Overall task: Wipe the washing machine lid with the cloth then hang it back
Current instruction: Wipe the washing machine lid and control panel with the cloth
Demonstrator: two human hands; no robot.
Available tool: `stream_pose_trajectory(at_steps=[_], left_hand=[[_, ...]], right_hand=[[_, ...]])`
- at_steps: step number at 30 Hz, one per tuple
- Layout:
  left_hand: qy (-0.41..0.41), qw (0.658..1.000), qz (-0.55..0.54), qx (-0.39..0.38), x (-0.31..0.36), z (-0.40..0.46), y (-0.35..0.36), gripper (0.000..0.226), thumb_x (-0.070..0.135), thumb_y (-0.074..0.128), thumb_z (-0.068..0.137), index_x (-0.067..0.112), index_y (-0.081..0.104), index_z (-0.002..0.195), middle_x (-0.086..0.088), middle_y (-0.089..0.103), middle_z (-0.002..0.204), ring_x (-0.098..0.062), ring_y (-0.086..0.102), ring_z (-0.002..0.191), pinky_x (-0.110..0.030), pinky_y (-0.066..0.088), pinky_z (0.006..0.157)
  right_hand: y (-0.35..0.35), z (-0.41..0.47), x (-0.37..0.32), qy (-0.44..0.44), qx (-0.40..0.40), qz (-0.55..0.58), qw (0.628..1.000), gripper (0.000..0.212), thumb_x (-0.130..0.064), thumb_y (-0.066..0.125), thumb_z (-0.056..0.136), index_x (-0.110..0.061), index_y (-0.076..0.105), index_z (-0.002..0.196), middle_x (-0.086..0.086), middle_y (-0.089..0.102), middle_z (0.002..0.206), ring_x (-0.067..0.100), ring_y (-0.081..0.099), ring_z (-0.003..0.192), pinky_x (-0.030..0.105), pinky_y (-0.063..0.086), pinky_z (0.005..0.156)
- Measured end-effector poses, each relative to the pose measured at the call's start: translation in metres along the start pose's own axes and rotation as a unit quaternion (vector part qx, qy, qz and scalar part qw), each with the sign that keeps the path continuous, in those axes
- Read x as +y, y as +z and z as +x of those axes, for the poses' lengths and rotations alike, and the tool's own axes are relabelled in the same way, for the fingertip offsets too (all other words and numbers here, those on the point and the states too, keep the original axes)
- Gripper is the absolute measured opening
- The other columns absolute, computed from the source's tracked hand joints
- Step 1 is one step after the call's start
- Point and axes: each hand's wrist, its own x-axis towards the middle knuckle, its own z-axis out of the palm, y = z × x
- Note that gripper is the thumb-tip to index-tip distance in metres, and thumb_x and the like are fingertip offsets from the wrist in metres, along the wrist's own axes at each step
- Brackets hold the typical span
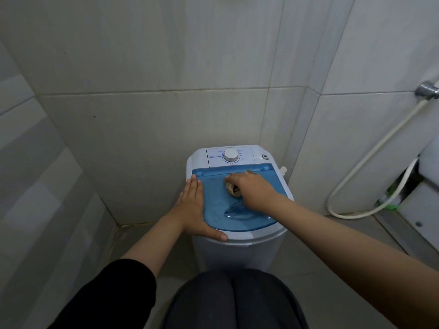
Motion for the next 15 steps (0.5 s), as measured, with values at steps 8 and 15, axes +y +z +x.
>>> stream_pose_trajectory(at_steps=[8, 15], left_hand=[[-0.003, 1.0, -0.003, -0.008, 0.003, -0.003, -0.002, 0.172, 0.097, 0.046, 0.017, 0.007, -0.032, 0.141, -0.008, -0.042, 0.148, -0.023, -0.036, 0.137, -0.046, -0.007, 0.118], [-0.006, 1.0, -0.005, -0.007, 0.005, -0.004, -0.003, 0.172, 0.096, 0.048, 0.017, 0.007, -0.033, 0.141, -0.009, -0.041, 0.149, -0.024, -0.035, 0.138, -0.046, -0.006, 0.118]], right_hand=[[-0.004, -0.035, -0.022, -0.031, -0.012, -0.016, 0.999, 0.044, -0.016, 0.06, 0.083, -0.017, 0.052, 0.126, 0.005, 0.06, 0.126, 0.03, 0.058, 0.108, 0.039, 0.047, 0.093], [-0.014, -0.048, -0.031, -0.057, -0.069, -0.024, 0.996, 0.045, -0.009, 0.06, 0.081, -0.02, 0.053, 0.124, 0.007, 0.059, 0.114, 0.029, 0.059, 0.097, 0.04, 0.05, 0.081]])
